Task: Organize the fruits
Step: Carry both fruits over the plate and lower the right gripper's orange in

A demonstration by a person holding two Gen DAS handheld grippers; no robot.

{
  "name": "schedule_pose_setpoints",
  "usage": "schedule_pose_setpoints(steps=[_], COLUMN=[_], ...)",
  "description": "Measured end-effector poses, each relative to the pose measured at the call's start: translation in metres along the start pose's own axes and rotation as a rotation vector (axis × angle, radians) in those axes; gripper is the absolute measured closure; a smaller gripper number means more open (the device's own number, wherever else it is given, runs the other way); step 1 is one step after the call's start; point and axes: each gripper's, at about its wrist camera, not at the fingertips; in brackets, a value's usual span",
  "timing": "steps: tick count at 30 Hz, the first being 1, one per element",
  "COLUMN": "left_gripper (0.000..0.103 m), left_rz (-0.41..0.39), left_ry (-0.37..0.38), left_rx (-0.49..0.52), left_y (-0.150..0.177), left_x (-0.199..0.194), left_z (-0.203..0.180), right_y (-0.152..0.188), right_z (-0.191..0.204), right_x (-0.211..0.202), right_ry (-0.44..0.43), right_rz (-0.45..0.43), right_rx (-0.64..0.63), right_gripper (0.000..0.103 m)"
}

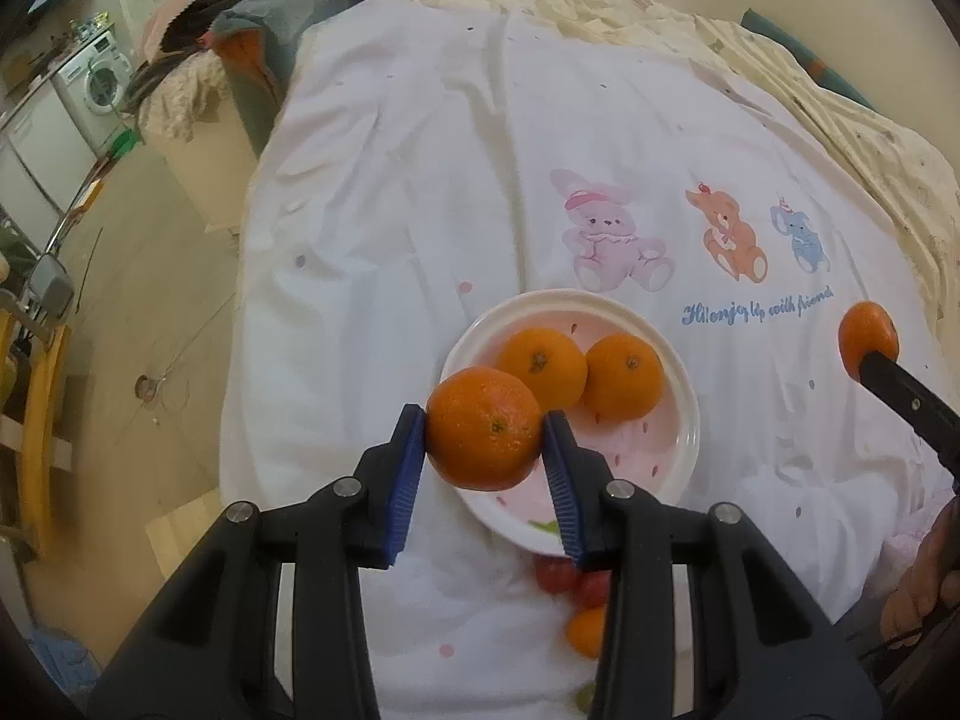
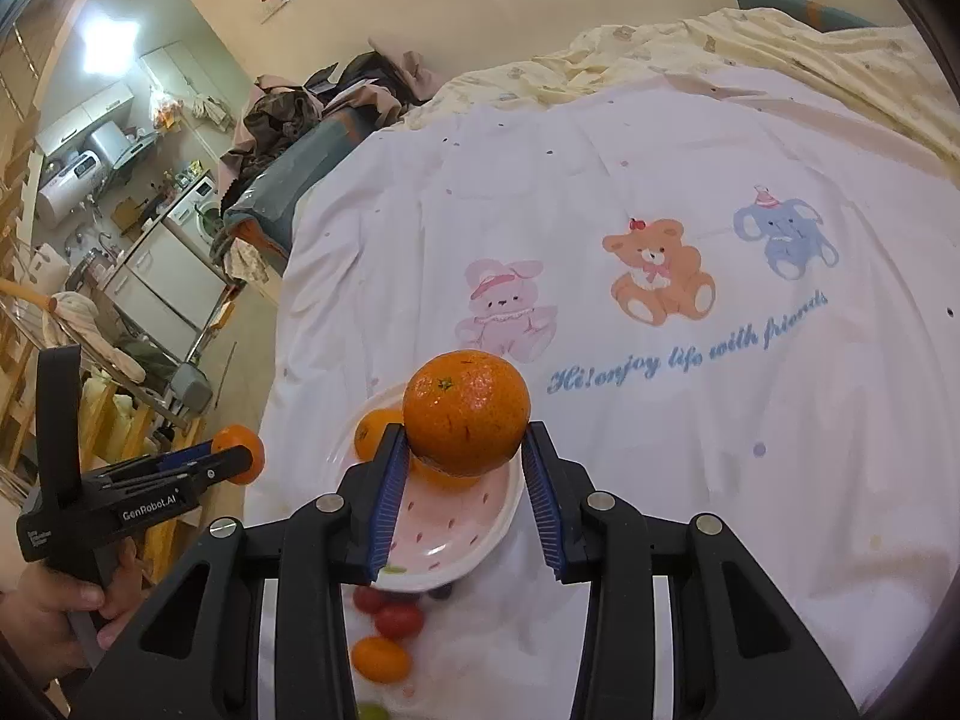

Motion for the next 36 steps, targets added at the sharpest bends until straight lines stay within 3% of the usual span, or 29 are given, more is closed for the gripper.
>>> schedule_pose_setpoints(steps=[18, 28, 36], left_gripper=[0.068, 0.068, 0.068], left_rz=[0.044, 0.109, 0.127], left_ry=[0.010, 0.032, 0.031], left_rx=[0.006, 0.008, -0.037], left_y=[-0.024, -0.009, -0.014], left_x=[0.064, 0.081, 0.086], left_z=[-0.006, -0.004, 0.008], right_y=[-0.025, -0.027, -0.006], right_z=[-0.010, 0.003, 0.020], right_x=[0.072, 0.134, 0.191], right_ry=[-0.001, -0.078, -0.096], right_rz=[0.085, 0.189, 0.311], right_rx=[-0.022, -0.036, -0.067], right_gripper=[0.062, 0.062, 0.061])
Point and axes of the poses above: each gripper's, at about its wrist camera, not at the fingertips, and x roughly the way its jaws point, z to its left, y to its underside, and after that the axes turned 8 degrees about -z, right-handed
